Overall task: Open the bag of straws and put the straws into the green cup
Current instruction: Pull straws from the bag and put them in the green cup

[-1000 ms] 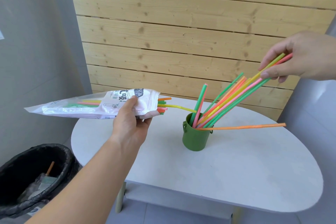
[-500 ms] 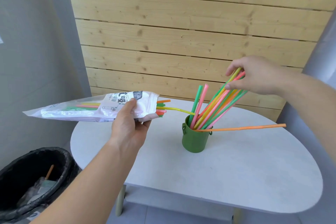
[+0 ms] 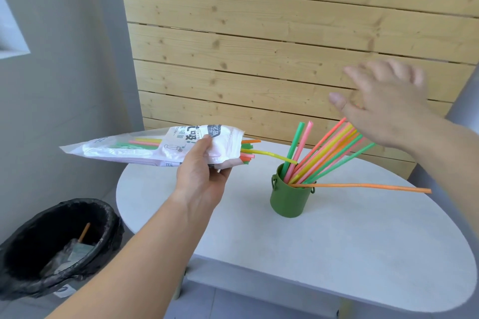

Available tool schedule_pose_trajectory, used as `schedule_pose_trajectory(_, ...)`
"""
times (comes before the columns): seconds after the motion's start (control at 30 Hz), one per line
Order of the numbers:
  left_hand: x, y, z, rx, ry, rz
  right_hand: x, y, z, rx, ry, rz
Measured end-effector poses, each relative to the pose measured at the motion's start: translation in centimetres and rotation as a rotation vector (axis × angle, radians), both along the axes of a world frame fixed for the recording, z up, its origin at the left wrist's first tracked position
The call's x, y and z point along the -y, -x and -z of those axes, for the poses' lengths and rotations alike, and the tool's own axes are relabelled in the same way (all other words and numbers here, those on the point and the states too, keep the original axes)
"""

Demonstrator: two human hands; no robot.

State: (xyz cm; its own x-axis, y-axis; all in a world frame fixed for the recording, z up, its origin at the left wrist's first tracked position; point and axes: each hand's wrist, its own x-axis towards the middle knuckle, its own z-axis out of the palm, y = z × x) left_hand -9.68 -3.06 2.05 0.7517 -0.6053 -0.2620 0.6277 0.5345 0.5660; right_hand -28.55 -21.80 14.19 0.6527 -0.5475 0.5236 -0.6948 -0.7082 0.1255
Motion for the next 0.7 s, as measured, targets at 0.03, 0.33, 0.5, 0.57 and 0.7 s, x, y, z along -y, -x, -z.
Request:
schedule_pose_trajectory(0.03, -0.1, 0.0, -0.2, 0.005, 0.008, -0.001, -1.2, -0.2, -0.1, 0.116, 0.030, -0.084)
schedule_pose_trajectory(0.33, -0.9, 1.1, -1.6, 0.054, 0.083, 0.032, -9.3, -3.3, 5.4, 0.473, -0.703, -0.258)
schedule_pose_trajectory(0.5, -0.4, 1.9, -1.5, 0.136, 0.061, 0.036, -10.4, -5.6, 8.0, 0.773, -1.205, -0.280)
schedule_pose_trajectory(0.57, -0.4, 2.1, -1.5, 0.170, 0.042, 0.039, -10.4, -5.9, 7.9, 0.939, -1.331, -0.309)
schedule_pose_trajectory(0.7, -0.6, 2.1, -1.6, 0.159, 0.020, 0.028, -10.1, -5.9, 7.4, 0.980, -1.494, -0.323)
